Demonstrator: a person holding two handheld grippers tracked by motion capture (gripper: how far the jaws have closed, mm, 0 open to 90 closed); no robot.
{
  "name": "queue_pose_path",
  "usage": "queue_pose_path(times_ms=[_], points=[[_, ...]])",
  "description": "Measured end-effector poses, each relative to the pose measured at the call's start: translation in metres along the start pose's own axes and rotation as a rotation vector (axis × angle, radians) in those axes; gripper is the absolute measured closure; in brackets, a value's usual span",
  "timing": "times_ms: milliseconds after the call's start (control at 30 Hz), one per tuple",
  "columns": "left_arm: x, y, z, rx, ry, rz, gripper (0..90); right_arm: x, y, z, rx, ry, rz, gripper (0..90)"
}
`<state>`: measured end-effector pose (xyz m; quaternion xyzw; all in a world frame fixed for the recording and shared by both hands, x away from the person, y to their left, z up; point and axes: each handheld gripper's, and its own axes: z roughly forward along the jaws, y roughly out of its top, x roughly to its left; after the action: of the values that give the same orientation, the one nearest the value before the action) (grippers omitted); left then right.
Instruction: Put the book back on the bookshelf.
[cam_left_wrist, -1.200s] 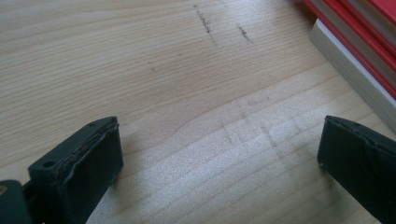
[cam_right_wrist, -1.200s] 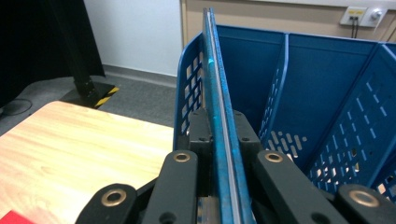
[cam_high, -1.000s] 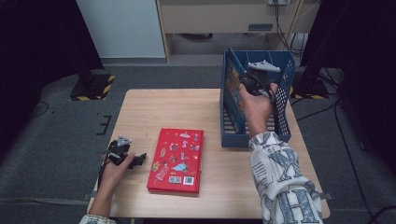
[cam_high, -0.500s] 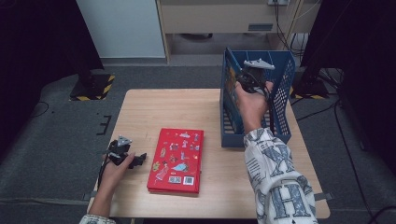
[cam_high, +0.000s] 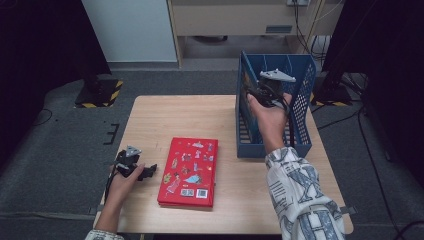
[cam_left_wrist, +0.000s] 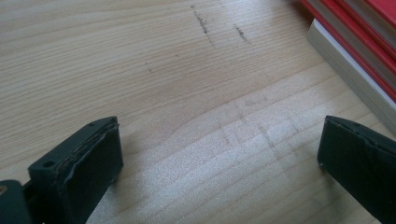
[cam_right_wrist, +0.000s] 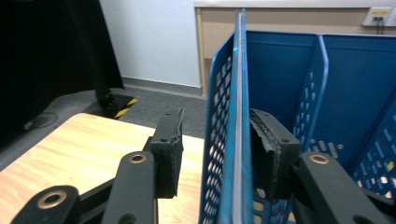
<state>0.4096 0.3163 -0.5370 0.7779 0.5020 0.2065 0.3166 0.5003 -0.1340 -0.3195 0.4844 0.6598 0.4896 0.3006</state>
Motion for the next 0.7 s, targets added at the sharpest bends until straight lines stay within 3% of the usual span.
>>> queue_pose_path(times_ms=[233, 367, 700], points=[[0.0, 0.0, 0.0, 0.0, 0.0, 0.0, 0.0, 0.009, -0.005, -0.008, -0.002, 0.046, -0.022, 55.6], [0.0, 0.0, 0.0, 0.0, 0.0, -0.002, 0.0, 0.014, -0.007, -0.007, 0.007, 0.048, -0.044, 55.7], [0.0, 0.0, 0.0, 0.0, 0.0, -0.003, 0.0, 0.021, -0.012, -0.002, 0.022, 0.078, -0.037, 54.6]])
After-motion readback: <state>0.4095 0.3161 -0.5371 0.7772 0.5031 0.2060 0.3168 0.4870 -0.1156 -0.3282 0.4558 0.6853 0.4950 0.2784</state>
